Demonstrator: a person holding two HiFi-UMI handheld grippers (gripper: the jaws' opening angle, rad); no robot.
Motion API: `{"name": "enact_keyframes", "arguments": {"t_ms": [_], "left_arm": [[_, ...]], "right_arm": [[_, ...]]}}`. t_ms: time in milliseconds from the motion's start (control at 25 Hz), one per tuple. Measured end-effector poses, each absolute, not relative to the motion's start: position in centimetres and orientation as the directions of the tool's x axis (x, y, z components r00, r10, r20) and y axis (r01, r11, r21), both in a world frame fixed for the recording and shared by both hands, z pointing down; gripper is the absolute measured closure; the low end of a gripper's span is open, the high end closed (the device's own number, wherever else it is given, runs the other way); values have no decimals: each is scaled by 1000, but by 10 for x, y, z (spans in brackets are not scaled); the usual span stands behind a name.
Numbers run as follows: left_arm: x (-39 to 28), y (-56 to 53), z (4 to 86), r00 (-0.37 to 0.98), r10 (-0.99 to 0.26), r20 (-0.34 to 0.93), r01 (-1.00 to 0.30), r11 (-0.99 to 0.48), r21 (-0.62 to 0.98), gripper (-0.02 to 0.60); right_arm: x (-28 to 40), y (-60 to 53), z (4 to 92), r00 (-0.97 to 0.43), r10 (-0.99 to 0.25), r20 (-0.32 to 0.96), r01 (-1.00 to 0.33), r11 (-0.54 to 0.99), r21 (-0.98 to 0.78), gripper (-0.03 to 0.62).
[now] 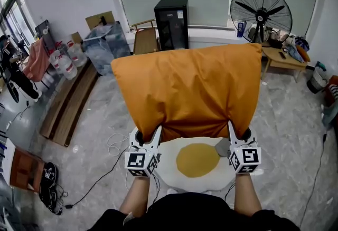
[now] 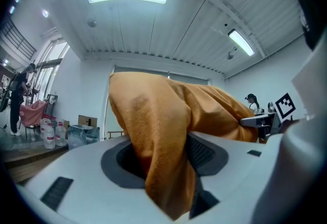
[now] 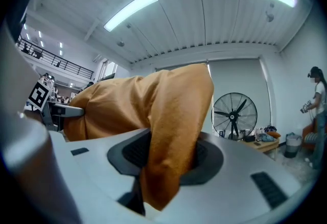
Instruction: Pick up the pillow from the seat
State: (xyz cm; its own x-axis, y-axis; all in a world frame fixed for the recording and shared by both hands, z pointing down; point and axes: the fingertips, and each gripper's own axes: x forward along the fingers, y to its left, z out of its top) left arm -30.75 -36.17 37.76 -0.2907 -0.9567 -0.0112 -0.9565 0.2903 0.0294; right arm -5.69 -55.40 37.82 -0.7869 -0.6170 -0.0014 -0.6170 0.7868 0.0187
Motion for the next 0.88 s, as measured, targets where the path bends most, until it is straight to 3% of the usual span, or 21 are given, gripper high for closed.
{"name": "enact_keyframes", "arguments": {"t_ms": [880], "left_arm": [[-295, -365, 393, -302, -953, 31, -952, 303, 38, 334]], "right_arm": [[-47, -559, 398, -796, -604, 46, -604, 797, 12, 431]]}}
